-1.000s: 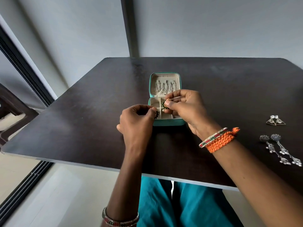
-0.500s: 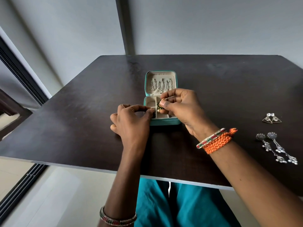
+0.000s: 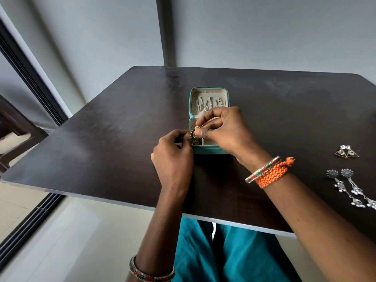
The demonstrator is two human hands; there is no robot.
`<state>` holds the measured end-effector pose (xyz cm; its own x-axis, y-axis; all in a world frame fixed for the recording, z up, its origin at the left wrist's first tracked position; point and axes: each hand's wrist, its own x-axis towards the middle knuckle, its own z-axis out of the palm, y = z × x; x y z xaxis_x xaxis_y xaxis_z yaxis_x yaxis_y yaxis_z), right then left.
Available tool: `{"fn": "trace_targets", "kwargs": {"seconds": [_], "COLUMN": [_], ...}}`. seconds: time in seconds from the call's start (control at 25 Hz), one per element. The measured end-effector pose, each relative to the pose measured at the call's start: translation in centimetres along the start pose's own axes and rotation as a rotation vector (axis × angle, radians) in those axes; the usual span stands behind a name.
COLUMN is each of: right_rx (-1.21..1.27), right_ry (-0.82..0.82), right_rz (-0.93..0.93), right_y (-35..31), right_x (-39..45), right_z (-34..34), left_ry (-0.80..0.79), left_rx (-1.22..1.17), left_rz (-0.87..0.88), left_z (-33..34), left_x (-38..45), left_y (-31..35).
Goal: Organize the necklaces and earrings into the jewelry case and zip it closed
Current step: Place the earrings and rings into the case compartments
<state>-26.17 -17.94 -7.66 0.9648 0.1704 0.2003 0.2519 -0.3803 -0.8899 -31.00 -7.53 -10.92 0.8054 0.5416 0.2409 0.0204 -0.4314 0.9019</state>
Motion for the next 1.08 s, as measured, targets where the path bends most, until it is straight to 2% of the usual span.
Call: {"fn": "trace_targets", "kwargs": {"seconds": [0.24, 0.48, 0.68, 0.92, 1.08], "right_rx": [-0.305, -0.326, -0.462, -0.348, -0.437], "right_ry": [0.014, 0.040, 0.021, 0.125, 0.012], "right_rz": [-0.066, -0.085, -0.159, -0.111, -0.117], "right_y": [-0.1, -0.3, -0.2, 0.3, 0.6], "right_x": [0.5, 0.2, 0.1, 0.6, 0.3], "right_z": [0.9, 0.9, 1.4, 0.3, 0.4], "left_ry": [-0.008, -0.001, 0.001, -0.002, 0.005], "left_rx": [-0.005, -0.003, -0.003, -0.019, -0.032], "left_rz": [-0.013, -0.008, -0.011, -0.005, -0.017], "left_z": [-0.1, 0.0, 0.0, -0.1, -0.3], "left_x": [0.2, 0.3, 0.3, 0.1, 0.0], "left_y": [-0.4, -0.5, -0.4, -0.4, -0.2]}}
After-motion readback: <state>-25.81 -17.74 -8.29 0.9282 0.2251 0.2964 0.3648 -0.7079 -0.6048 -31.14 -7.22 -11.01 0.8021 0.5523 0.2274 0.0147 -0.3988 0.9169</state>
